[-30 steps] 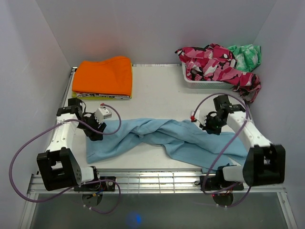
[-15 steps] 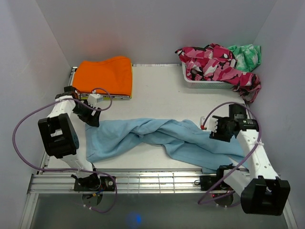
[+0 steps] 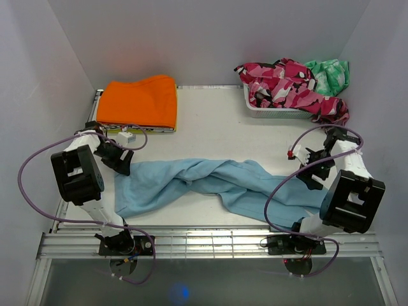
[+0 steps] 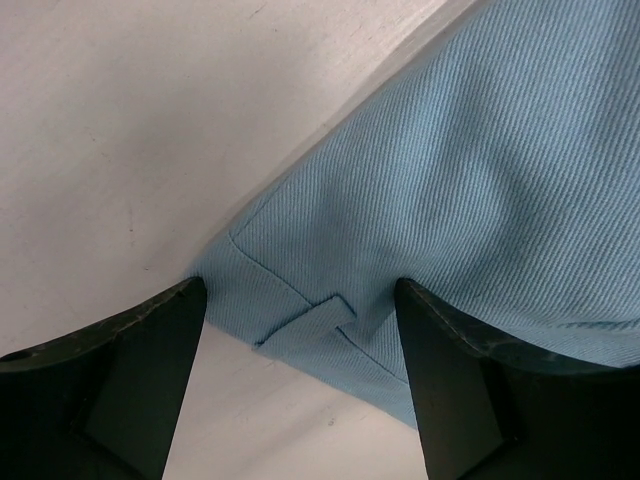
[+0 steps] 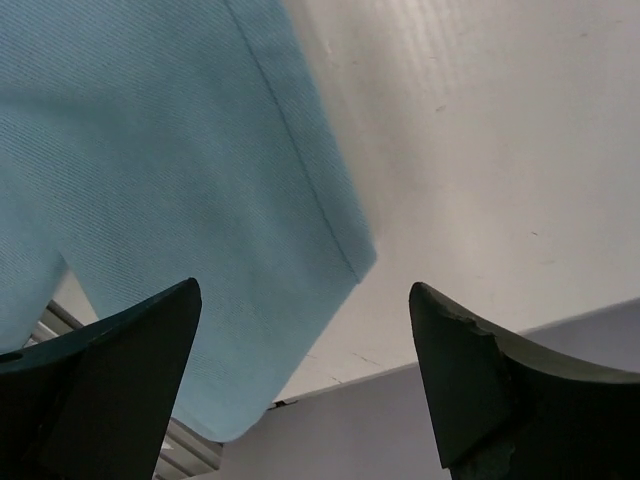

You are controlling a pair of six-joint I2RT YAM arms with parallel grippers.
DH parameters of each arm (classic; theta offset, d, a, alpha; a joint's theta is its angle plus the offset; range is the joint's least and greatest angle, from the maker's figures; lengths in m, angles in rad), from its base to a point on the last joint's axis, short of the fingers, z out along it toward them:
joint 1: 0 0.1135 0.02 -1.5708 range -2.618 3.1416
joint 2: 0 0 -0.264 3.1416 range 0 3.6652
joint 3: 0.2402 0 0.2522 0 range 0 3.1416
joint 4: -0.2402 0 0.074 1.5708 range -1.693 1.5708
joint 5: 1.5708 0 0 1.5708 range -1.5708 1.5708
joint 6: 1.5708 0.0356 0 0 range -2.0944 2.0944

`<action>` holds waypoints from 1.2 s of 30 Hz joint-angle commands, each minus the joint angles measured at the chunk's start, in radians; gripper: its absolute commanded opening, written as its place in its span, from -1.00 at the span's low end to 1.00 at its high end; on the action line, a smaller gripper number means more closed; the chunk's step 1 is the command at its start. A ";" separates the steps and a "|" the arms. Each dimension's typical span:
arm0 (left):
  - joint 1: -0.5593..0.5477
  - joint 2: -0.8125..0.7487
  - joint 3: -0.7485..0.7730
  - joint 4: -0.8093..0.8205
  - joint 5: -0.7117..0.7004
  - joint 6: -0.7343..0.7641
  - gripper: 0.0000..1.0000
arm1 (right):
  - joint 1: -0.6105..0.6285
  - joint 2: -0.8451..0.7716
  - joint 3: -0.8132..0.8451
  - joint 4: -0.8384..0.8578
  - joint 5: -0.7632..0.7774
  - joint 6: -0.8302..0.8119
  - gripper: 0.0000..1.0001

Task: Fold and stack the trousers
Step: Flatten the trousers out

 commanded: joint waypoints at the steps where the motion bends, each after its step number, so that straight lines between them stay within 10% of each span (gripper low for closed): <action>1: 0.003 0.028 -0.041 -0.017 0.006 0.009 0.74 | -0.010 0.028 -0.066 -0.014 0.040 -0.012 0.80; 6: 0.003 0.040 -0.107 0.034 -0.034 0.000 0.48 | -0.011 0.107 -0.112 0.163 0.078 0.041 0.97; 15: 0.030 -0.026 -0.087 0.025 -0.003 -0.003 -1.00 | -0.031 0.109 -0.039 0.186 0.059 0.083 -0.84; 27: 0.117 -0.354 0.027 0.044 0.150 -0.060 -1.00 | -0.148 -0.040 0.150 -0.038 -0.138 -0.005 -0.79; 29: 0.117 -0.377 0.005 0.046 0.176 -0.055 -1.00 | -0.131 -0.032 0.118 -0.063 -0.142 0.003 0.24; 31: 0.117 -0.385 -0.002 0.029 0.182 -0.048 -1.00 | -0.096 -0.017 0.086 -0.069 -0.145 0.042 0.62; 36: 0.117 -0.402 -0.022 0.014 0.184 -0.020 -1.00 | -0.001 0.066 0.034 0.000 -0.133 0.138 0.74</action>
